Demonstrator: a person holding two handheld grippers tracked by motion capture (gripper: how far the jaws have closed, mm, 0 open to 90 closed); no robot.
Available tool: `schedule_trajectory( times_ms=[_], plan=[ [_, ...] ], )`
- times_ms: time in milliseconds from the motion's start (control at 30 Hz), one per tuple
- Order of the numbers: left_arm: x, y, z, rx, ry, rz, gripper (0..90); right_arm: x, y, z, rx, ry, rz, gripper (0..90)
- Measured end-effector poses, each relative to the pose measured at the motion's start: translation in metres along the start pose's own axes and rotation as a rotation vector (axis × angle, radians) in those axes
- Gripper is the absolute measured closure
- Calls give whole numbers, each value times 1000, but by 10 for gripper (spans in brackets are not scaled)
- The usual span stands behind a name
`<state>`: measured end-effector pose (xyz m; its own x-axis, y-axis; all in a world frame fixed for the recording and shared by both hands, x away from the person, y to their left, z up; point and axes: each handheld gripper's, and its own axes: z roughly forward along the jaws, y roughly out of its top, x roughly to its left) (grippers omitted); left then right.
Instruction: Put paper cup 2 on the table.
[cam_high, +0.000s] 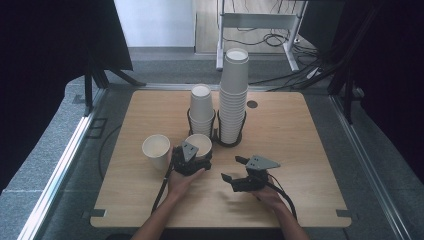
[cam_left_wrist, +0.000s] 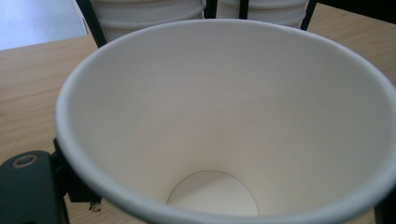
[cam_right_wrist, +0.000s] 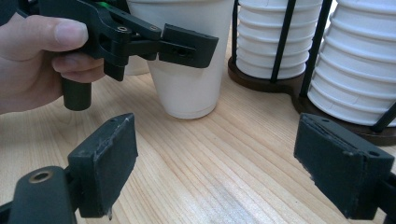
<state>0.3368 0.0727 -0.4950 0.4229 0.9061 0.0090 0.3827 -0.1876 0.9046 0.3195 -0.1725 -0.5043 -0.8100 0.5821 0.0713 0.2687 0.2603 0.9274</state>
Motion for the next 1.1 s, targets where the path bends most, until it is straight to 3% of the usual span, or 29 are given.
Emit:
schedule_trajectory(
  times_ms=[233,467,567,1100],
  plan=[
    [0,-2,1,8,-8,0,114,0,0,0,1,2,0,134],
    [0,0,-5,0,-30,-22,0,1,0,-1,0,2,-1,134],
    [0,1,-9,6,-48,-25,0,1,0,-1,1,4,0,134],
    [-3,0,-37,-11,-21,-3,0,2,-1,-2,9,4,-8,133]
  ],
)
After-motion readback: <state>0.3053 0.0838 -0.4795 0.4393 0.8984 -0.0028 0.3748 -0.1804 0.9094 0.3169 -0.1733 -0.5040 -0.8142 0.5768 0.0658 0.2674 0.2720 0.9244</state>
